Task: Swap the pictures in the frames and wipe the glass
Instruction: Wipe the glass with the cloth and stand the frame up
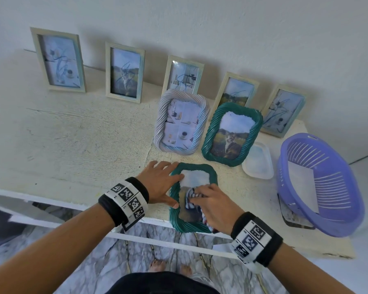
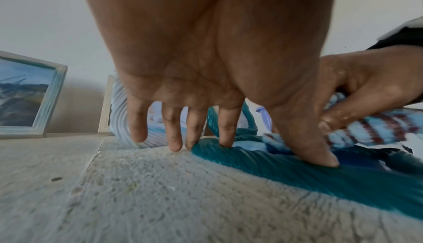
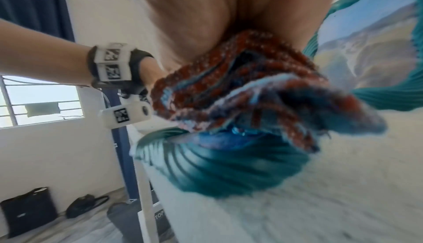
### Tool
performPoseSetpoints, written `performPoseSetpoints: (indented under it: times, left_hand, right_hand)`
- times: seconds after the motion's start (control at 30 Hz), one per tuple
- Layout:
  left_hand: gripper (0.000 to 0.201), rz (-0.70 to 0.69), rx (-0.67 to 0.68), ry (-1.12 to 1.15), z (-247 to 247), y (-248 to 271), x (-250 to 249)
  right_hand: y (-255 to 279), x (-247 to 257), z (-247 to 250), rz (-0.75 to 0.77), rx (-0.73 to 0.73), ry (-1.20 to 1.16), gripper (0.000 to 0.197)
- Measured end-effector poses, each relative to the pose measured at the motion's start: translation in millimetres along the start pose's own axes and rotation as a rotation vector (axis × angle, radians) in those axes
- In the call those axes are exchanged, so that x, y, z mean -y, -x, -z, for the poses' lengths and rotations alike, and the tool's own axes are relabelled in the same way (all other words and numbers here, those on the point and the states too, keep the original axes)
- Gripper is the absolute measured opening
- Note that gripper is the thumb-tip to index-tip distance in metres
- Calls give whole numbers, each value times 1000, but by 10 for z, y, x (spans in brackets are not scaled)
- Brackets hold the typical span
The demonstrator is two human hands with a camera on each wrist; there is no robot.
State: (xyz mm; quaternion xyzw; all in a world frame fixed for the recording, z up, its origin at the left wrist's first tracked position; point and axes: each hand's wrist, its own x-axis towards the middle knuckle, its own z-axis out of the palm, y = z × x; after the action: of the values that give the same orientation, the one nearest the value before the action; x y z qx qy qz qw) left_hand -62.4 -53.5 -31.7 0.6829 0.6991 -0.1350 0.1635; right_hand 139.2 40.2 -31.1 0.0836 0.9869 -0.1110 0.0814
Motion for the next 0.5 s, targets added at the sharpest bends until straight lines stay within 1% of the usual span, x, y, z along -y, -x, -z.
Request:
performPoseSetpoints:
  times: [0.03, 0.07, 0.1, 0.13, 0.2, 0.27, 0.33, 0.4, 0.43, 0.47, 0.5]
  left_hand:
    - [93, -3, 1, -1, 0, -4, -1]
    - [93, -4, 1, -1, -3, -5, -2]
    - [94, -4, 3, -1, -10, -5, 1]
    - [94, -7, 7, -2, -10, -6, 4]
    - [95, -11, 13, -4, -11, -12, 4]
    - [96, -10, 17, -2, -5, -14, -2]
    - [95, -9, 17, 0, -1, -11, -7]
    - [94, -12, 16, -4, 2, -13, -9]
    - [94, -13, 19, -3, 1, -13, -12]
    - [94, -13, 21, -3, 9, -13, -15]
    - [94, -13, 23, -4, 19, -10, -19]
  right_hand:
    - [2, -27, 16, -13, 30, 8, 42]
    - [-27, -69, 32, -46, 30, 38, 41]
    - [-89, -123, 34, -108, 37, 50, 42]
    - [-183, -174, 42, -178, 30, 42, 41]
    - [-365, -213, 70, -272, -12, 56, 38]
    - [-429, -174, 50, -304, -38, 51, 36]
    - [-311, -56, 34, -254, -29, 26, 35]
    - [-71, 82, 6, -119, -17, 41, 34]
    - [34, 106, -41, -66, 12, 46, 36]
    - [92, 98, -74, -33, 32, 65, 39]
    - [90, 48, -107, -38, 70, 71, 39]
